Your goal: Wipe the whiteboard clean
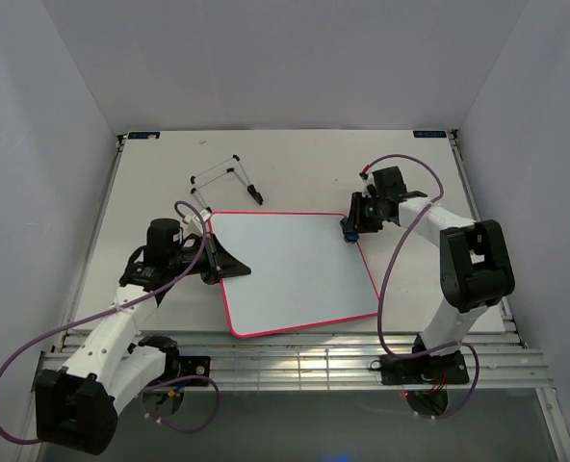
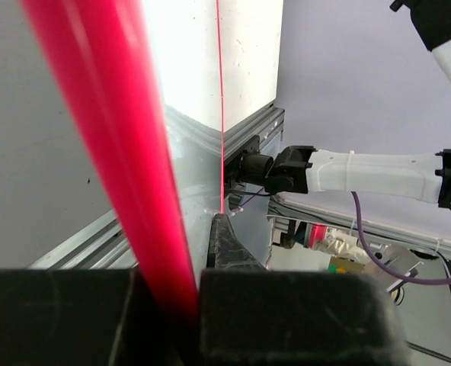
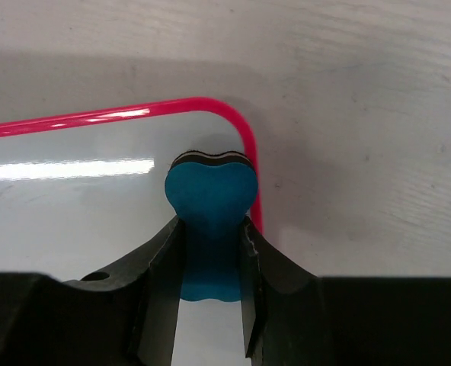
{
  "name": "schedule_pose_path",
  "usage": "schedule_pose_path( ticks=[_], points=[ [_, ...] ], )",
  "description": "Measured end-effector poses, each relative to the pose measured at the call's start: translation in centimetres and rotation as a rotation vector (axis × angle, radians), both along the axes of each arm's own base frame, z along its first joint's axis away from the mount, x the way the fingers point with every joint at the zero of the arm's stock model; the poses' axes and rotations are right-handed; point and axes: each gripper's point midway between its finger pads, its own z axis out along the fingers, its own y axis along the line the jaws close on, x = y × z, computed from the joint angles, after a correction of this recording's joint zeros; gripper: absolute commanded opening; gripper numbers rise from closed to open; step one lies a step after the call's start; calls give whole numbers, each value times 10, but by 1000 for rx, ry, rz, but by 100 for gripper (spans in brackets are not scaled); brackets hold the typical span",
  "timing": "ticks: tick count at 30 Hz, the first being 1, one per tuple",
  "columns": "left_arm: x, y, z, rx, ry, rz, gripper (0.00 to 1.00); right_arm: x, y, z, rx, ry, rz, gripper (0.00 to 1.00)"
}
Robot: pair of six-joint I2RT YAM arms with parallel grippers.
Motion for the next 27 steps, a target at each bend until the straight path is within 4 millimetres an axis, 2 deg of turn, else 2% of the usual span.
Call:
schedule_pose_path(
  ticks=[2, 4, 5, 9, 11, 12, 14, 18, 21, 22, 24, 27],
  points=[
    [-2, 0, 2, -1, -14, -4, 0, -2, -12, -2, -10, 14, -6, 8],
    [-4, 0, 6, 2, -57, -18, 0, -8, -26, 9, -16, -10, -23, 8],
    [-4, 0, 9, 5, -97, -31, 0, -19, -36, 14, -28, -9, -37, 8],
    [-2, -3, 23, 10, -260, -67, 0, -38, -72, 61, -41, -128, -127, 8],
    [4, -3, 27, 15, -294, -53, 0, -42, -92, 73, -65, -177, -188, 8],
    [7, -3, 28, 21, -305, -40, 0, -45, -100, 72, -81, -183, -216, 8],
    [16, -1, 35, 36, -332, -8, 0, -52, -113, 59, -121, -155, -258, 8],
    [42, 5, 58, 85, -402, 68, 0, -79, -129, 6, -206, -10, -319, 9],
    [65, 12, 74, 137, -467, 138, 0, -95, -134, -19, -232, 66, -338, 19],
    [71, 14, 79, 148, -480, 160, 0, -96, -134, -23, -234, 73, -340, 27],
    [83, 18, 88, 165, -499, 195, 0, -95, -134, -26, -233, 68, -348, 31],
    [96, 17, 106, 164, -522, 211, 0, -90, -134, -26, -228, 46, -361, 51]
  ],
)
